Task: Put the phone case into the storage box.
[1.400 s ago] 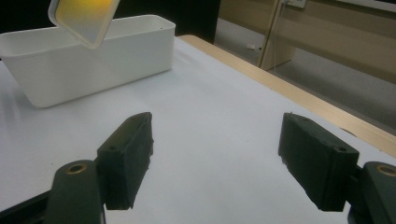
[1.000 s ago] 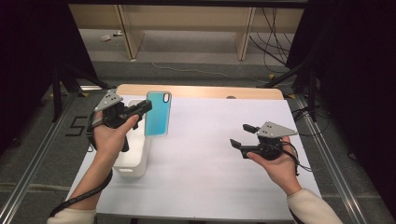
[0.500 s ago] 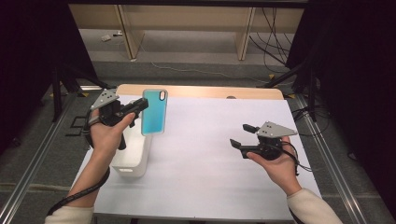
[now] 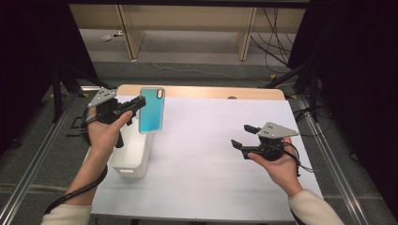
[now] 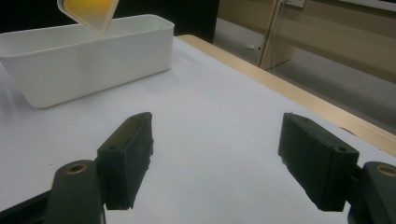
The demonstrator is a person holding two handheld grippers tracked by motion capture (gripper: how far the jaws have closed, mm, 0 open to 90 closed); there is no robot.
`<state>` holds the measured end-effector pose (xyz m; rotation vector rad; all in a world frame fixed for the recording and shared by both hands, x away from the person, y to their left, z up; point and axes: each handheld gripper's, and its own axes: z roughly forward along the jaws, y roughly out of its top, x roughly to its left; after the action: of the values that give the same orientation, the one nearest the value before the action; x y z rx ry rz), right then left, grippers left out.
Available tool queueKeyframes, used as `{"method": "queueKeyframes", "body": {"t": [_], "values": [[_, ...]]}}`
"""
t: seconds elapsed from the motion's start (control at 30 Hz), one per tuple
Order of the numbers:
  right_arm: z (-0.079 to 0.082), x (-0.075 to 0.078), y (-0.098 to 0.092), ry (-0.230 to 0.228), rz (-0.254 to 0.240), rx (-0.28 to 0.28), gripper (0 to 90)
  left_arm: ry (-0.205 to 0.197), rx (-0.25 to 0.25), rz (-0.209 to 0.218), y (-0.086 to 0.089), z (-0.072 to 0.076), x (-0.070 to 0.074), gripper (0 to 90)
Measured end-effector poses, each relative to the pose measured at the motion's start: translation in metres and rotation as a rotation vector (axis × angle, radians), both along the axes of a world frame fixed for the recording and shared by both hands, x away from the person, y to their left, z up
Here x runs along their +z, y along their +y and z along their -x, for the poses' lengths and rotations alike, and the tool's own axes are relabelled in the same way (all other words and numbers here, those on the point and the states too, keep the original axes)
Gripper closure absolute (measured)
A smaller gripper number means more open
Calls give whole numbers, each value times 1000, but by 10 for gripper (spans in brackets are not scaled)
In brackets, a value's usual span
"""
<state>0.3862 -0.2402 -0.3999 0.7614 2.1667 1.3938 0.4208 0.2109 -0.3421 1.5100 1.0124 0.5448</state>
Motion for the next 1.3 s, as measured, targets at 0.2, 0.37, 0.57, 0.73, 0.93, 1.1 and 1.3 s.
{"method": "queueKeyframes", "body": {"t": [0.2,0.37,0.57,0.73,0.93,1.1,1.3], "values": [[1,0,1,12,-5,4,275,-5,4,-2,3,-2,1,818],[0,0,1,9,-4,2,275,-6,7,-9,5,-3,2,818],[0,0,0,1,-4,0,275,-3,13,-10,7,-5,1,819],[0,-1,1,1,-12,-1,275,-3,22,-14,9,-6,1,818],[0,-1,1,10,-10,3,275,-1,23,-14,12,-9,1,818],[0,0,0,7,-5,0,275,-2,27,-13,14,-11,0,818],[0,-1,1,10,-10,2,275,-7,28,-19,16,-13,0,818]]}}
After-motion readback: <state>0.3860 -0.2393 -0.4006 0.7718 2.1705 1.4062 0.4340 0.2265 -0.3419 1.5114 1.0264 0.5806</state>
